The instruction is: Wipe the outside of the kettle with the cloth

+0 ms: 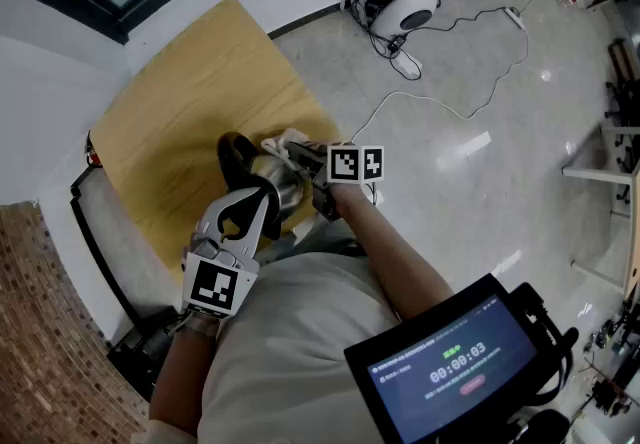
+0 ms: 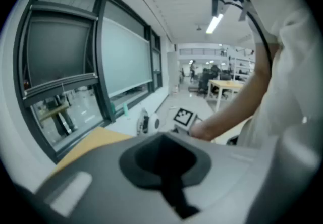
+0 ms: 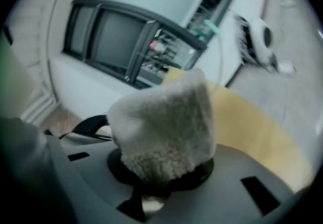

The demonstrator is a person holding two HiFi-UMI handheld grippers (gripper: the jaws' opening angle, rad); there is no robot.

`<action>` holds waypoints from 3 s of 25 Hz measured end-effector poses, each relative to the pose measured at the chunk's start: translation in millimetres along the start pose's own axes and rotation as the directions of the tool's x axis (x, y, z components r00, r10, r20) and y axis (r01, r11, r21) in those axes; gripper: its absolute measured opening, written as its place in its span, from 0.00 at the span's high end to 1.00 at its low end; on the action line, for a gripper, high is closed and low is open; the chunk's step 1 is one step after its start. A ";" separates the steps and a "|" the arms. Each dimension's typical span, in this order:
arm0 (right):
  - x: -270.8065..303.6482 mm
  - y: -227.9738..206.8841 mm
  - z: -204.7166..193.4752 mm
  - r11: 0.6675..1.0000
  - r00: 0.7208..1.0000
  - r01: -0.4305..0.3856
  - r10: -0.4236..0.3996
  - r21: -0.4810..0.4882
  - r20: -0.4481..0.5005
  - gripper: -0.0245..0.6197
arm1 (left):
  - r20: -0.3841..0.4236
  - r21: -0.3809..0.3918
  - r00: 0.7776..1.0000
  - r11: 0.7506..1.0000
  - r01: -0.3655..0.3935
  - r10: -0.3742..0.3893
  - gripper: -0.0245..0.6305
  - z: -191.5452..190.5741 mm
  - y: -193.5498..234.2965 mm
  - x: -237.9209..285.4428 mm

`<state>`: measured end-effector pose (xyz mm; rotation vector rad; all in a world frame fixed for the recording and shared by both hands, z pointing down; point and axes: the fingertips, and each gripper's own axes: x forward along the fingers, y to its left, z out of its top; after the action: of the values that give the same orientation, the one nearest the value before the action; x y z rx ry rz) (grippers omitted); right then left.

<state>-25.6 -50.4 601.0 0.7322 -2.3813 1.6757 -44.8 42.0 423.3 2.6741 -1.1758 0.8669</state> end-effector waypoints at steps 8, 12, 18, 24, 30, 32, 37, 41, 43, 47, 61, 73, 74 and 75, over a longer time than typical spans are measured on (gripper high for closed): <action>29.4 41.6 6.2 0.981 0.986 -0.118 0.097 -0.156 -0.138 0.81 | 0.077 0.004 0.997 1.000 -0.001 0.000 0.96 2.5 -2.9 -4.5; -19.1 42.2 -7.8 0.993 0.993 -0.117 0.117 0.021 -0.014 0.81 | 0.056 0.020 0.998 1.000 0.004 -0.005 0.97 3.4 -1.7 -8.8; -105.4 113.1 -56.0 0.919 0.913 -0.388 0.393 0.063 -0.107 0.81 | 0.033 0.026 0.999 1.000 -0.013 0.012 0.97 1.2 3.8 -7.9; -109.8 133.3 -107.4 0.888 0.760 -0.458 0.375 -0.028 -0.531 0.81 | -0.017 -0.150 1.000 0.989 -0.005 0.003 0.96 -3.4 16.6 -2.6; -64.7 131.6 -143.6 0.901 0.690 -0.414 0.219 -0.127 -0.690 0.82 | -0.074 -0.148 0.997 0.989 -0.026 0.015 0.97 -7.9 21.5 5.4; -60.7 128.8 -139.3 0.905 0.707 -0.397 0.192 -0.156 -0.680 0.82 | -0.092 -0.224 0.996 0.974 -0.033 0.013 0.98 -12.7 28.6 3.1; -62.3 96.5 -75.9 0.950 0.862 -0.275 0.176 -0.145 -0.476 0.82 | -0.121 -0.358 0.991 0.930 -0.088 0.048 0.98 -19.2 44.6 -2.2; -35.1 108.1 -10.4 0.948 0.934 -0.317 0.309 -0.020 -0.179 0.82 | -0.066 -0.605 0.978 0.772 -0.195 0.196 0.98 -30.7 68.5 -18.5; -11.7 119.6 -2.6 0.946 0.938 -0.323 0.315 -0.030 -0.141 0.82 | -0.058 -0.747 0.953 0.620 -0.239 0.296 0.98 -44.2 88.7 -35.4; 44.1 147.7 -7.7 0.936 0.935 -0.338 0.321 -0.102 -0.154 0.82 | -0.151 -0.887 0.838 0.302 -0.349 0.524 0.98 -88.6 123.3 -89.9; 9.6 183.8 -14.1 0.890 0.902 -0.430 0.416 -0.153 -0.116 0.82 | -0.132 -0.416 0.982 0.892 -0.176 0.132 0.98 -53.4 82.7 -80.3; 44.0 107.9 -32.1 0.977 0.980 -0.190 0.194 -0.097 0.034 0.82 | -0.149 -0.266 0.952 0.916 -0.300 0.269 0.97 -50.9 71.6 -70.5; 57.3 70.6 -48.0 0.997 0.997 -0.072 0.071 -0.003 -0.029 0.82 | -0.145 -0.283 0.952 0.910 -0.301 0.270 0.97 -52.6 74.8 -70.2; 62.4 56.1 -57.3 0.998 0.997 -0.026 0.030 0.064 -0.071 0.82 | -0.142 -0.292 0.951 0.907 -0.305 0.274 0.97 -54.1 77.4 -70.7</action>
<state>-115.2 -2.5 598.5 0.6396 -2.3107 1.7638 -162.5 50.1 420.1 2.2177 -1.5665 0.7612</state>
